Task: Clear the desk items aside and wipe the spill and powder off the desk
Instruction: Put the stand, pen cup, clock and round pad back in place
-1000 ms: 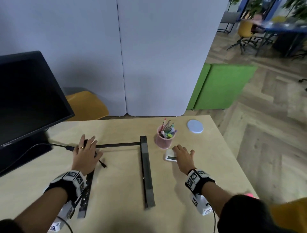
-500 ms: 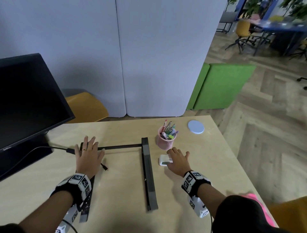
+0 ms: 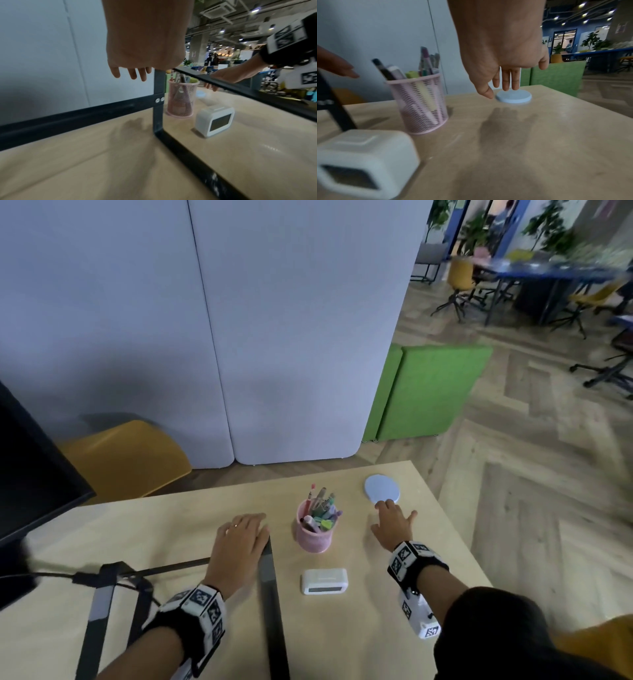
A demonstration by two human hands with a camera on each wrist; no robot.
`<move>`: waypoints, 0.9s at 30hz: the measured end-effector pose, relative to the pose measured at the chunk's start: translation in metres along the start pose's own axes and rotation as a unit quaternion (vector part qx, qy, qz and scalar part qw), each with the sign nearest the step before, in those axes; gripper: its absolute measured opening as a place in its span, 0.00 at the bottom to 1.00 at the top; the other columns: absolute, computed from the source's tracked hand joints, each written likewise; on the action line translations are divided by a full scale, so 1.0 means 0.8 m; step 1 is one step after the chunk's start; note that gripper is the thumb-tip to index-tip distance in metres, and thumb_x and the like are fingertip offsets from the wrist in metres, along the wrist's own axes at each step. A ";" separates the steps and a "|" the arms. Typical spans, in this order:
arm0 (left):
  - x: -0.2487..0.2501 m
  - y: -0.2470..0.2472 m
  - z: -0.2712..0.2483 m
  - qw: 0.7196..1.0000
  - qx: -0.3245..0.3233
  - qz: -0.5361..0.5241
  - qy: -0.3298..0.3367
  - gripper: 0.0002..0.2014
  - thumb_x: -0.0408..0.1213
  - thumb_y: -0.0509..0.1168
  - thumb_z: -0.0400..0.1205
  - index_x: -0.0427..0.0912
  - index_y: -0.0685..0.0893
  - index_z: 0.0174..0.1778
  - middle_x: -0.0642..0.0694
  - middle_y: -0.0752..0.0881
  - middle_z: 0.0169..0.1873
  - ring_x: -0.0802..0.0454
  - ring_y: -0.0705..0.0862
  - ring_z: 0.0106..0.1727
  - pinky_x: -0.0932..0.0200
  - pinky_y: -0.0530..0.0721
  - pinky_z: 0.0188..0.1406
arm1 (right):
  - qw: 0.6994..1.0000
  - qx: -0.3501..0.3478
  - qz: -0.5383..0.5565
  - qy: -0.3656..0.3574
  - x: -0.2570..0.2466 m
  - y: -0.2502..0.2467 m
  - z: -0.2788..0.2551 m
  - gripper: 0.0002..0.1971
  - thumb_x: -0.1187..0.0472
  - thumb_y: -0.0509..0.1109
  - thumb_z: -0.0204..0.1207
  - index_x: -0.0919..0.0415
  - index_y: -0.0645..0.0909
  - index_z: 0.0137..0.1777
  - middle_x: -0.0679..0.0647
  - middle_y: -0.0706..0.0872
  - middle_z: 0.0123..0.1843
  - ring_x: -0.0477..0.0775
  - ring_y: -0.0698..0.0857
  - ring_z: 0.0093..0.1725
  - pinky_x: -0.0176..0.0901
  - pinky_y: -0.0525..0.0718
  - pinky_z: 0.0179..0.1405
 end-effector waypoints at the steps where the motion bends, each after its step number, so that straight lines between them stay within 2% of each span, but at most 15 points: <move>1: 0.007 0.005 0.010 1.000 0.005 -0.005 0.002 0.29 0.53 0.39 0.85 0.44 0.84 0.59 0.50 0.88 0.53 0.49 0.86 0.56 0.51 0.83 0.54 | 1.000 -0.004 -0.005 0.009 0.008 0.000 0.011 0.21 0.61 0.63 0.77 0.57 0.68 0.70 0.53 0.73 0.66 0.55 0.75 0.67 0.71 0.55 0.74; 3: 0.020 0.017 0.027 1.000 -0.004 -0.027 -0.001 0.31 0.56 0.40 0.81 0.45 0.82 0.62 0.50 0.87 0.57 0.49 0.83 0.61 0.51 0.79 0.59 | 0.999 -0.012 -0.012 0.030 0.022 0.004 0.033 0.24 0.60 0.64 0.77 0.56 0.65 0.72 0.53 0.71 0.69 0.55 0.74 0.68 0.70 0.55 0.74; 6: 0.029 0.035 0.046 0.999 -0.020 -0.045 -0.008 0.34 0.58 0.38 0.76 0.46 0.82 0.62 0.51 0.86 0.58 0.49 0.82 0.61 0.51 0.78 0.58 | 0.998 -0.025 -0.017 0.052 0.036 0.012 0.064 0.28 0.57 0.65 0.77 0.55 0.61 0.76 0.54 0.68 0.73 0.57 0.73 0.70 0.71 0.57 0.73; 10: 0.020 0.043 0.056 0.999 -0.003 -0.040 -0.012 0.27 0.56 0.46 0.76 0.47 0.86 0.55 0.52 0.89 0.50 0.48 0.86 0.52 0.50 0.82 0.47 | 0.996 -0.048 -0.008 0.069 0.038 0.025 0.103 0.31 0.53 0.64 0.78 0.53 0.56 0.79 0.58 0.64 0.77 0.60 0.70 0.72 0.74 0.58 0.72; 13: 0.019 0.045 0.055 1.000 0.009 -0.012 -0.009 0.22 0.53 0.50 0.77 0.48 0.86 0.51 0.55 0.90 0.44 0.51 0.87 0.45 0.53 0.83 0.38 | 0.995 -0.064 0.001 0.082 0.032 0.034 0.127 0.34 0.48 0.64 0.78 0.51 0.53 0.80 0.59 0.60 0.79 0.62 0.67 0.74 0.75 0.58 0.72; 20: 0.019 0.044 0.056 1.000 0.016 -0.003 -0.016 0.19 0.51 0.53 0.76 0.50 0.87 0.48 0.56 0.89 0.43 0.51 0.87 0.43 0.57 0.82 0.35 | 0.985 -0.098 0.006 0.140 0.033 0.053 0.155 0.38 0.41 0.64 0.76 0.45 0.48 0.81 0.67 0.47 0.82 0.72 0.56 0.79 0.79 0.57 0.70; 24: 0.020 0.037 0.057 0.999 0.026 -0.005 -0.021 0.19 0.50 0.53 0.76 0.48 0.87 0.48 0.54 0.89 0.43 0.50 0.87 0.44 0.57 0.83 0.37 | 0.983 -0.075 0.030 0.166 0.039 0.052 0.155 0.40 0.41 0.68 0.73 0.47 0.52 0.80 0.65 0.56 0.78 0.67 0.60 0.76 0.67 0.66 0.71; 27: 0.024 0.032 0.057 0.999 0.026 -0.016 -0.026 0.21 0.51 0.51 0.76 0.47 0.87 0.49 0.53 0.89 0.43 0.49 0.87 0.46 0.54 0.83 0.39 | 0.982 -0.056 0.036 0.178 0.041 0.049 0.149 0.43 0.40 0.72 0.69 0.50 0.54 0.79 0.65 0.59 0.75 0.67 0.63 0.73 0.62 0.70 0.68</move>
Point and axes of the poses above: each hand's wrist, its own z-axis towards the middle knuckle, its own y-axis out of the palm, x = y × z, the point moved 8 cm from there along z, towards the middle knuckle
